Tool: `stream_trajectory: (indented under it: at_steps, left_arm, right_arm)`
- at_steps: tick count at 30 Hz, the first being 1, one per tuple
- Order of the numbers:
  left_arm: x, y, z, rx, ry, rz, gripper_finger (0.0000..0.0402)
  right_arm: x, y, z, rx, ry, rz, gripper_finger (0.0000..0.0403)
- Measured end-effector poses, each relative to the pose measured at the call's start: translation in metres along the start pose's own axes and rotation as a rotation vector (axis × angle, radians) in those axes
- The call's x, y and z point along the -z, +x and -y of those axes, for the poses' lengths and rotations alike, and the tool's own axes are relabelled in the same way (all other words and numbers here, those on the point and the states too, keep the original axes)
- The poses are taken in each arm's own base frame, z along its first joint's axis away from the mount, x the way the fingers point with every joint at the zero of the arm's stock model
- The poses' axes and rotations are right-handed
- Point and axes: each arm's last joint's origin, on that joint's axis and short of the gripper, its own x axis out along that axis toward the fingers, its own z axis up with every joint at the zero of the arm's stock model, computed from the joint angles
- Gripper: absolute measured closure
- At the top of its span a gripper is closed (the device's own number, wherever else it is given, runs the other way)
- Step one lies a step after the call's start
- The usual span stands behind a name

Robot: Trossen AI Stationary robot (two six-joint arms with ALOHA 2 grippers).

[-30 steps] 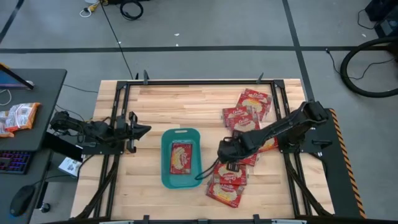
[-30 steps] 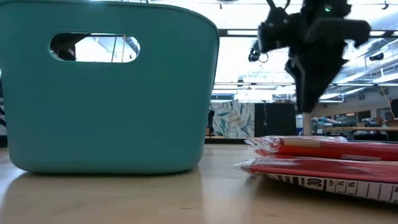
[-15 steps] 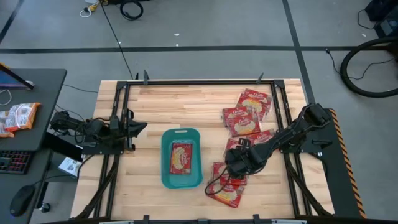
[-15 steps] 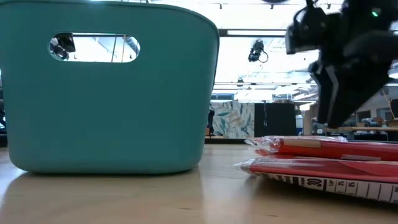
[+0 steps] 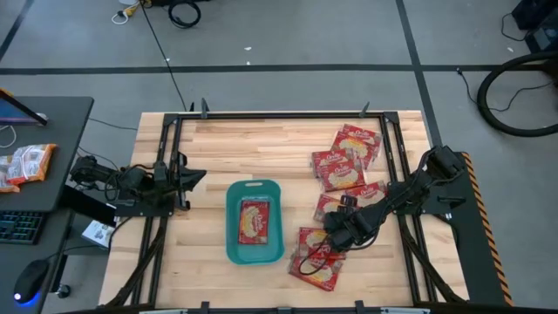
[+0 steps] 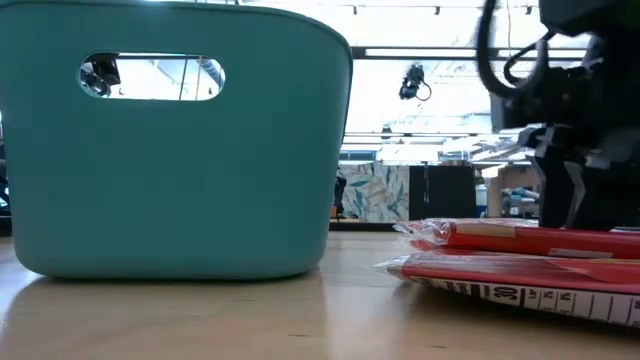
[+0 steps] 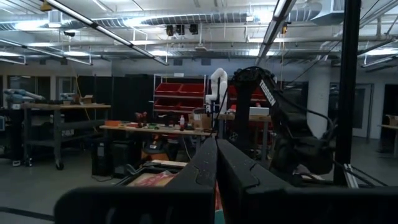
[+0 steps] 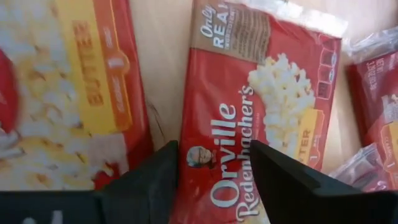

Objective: Sort popcorn bags into baskets
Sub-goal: Put the red popcorn bag into the green bin

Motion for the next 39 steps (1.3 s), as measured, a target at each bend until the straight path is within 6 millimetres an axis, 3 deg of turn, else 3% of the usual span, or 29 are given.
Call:
stream_trajectory:
  at_steps: [3, 8, 10, 14, 23, 27, 32, 39]
  left_arm:
    - [0.000, 0.000, 0.000, 0.000, -0.001, 0.000, 0.0395]
    - [0.000, 0.000, 0.000, 0.000, -0.001, 0.000, 0.0395]
    - [0.000, 0.000, 0.000, 0.000, -0.001, 0.000, 0.0395]
    - [0.000, 0.000, 0.000, 0.000, -0.005, 0.000, 0.0395]
    - [0.000, 0.000, 0.000, 0.001, -0.010, -0.002, 0.0395]
    - [0.000, 0.000, 0.000, 0.001, -0.010, -0.002, 0.0395]
    - [0.000, 0.000, 0.000, 0.001, -0.022, -0.003, 0.0395]
    - [0.001, 0.000, 0.000, 0.003, -0.033, -0.010, 0.0395]
  right_arm:
    - [0.002, 0.002, 0.001, -0.001, -0.033, -0.005, 0.0243]
    - [-0.003, 0.002, -0.001, -0.025, -0.083, 0.027, 0.0359]
    - [-0.009, -0.002, -0.001, -0.039, -0.111, 0.032, 0.0385]
    - [-0.033, -0.022, 0.001, -0.037, -0.139, 0.051, 0.0372]
    - [-0.094, -0.101, 0.022, 0.134, -0.168, 0.209, 0.0386]
    - [-0.119, -0.120, 0.015, 0.098, -0.347, 0.397, 0.0380]
    - [-0.138, -0.119, -0.001, 0.093, -0.691, 0.588, 0.0374]
    - [-0.158, -0.080, -0.022, 0.078, -1.040, 0.639, 0.0369]
